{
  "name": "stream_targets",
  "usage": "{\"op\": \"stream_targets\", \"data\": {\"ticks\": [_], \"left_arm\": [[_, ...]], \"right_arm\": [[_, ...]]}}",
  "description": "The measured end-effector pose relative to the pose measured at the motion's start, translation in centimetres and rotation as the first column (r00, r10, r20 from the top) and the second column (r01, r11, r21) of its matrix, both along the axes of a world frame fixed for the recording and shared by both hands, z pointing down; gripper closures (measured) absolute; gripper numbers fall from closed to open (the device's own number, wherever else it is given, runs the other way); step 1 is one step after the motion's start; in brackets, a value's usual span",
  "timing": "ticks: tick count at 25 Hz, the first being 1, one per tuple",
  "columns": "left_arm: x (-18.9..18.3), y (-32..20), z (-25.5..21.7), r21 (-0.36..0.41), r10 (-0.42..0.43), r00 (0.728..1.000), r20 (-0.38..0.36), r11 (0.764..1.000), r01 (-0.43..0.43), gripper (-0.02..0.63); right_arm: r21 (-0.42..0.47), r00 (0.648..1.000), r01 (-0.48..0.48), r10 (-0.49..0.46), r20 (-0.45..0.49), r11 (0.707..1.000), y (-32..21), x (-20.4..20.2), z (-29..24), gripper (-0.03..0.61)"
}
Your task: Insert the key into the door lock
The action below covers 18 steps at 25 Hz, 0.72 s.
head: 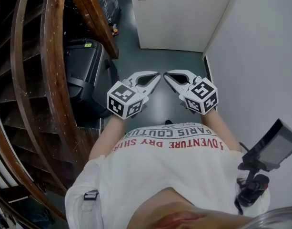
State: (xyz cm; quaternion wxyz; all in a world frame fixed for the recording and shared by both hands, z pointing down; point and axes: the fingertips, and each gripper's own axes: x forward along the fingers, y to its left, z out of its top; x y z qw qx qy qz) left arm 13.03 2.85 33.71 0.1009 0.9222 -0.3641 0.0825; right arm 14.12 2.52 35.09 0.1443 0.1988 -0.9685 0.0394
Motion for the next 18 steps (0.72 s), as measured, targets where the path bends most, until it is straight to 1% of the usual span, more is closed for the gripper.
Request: {"op": "stream_targets", "data": {"ticks": [6, 11, 18], "left_arm": [[0.1, 2.8, -1.5, 0.016, 0.014, 1.000, 0.012, 1.000, -0.015, 0.612], [0.4, 4.3, -1.4, 0.003, 0.013, 1.000, 0.011, 1.000, -0.013, 0.612], [0.9, 5.8, -1.2, 0.005, 0.023, 0.999, 0.025, 1.000, -0.023, 0.612]], "right_arm": [[-0.006, 1.000, -0.008, 0.008, 0.017, 1.000, 2.1, -0.1, -1.7, 0.577], [-0.010, 1.000, -0.007, 0.007, 0.025, 1.000, 3.6, 0.3, -2.0, 0.577], [0.000, 0.999, 0.001, -0.001, 0.038, 1.000, 5.0, 0.3, -2.2, 0.577]]}}
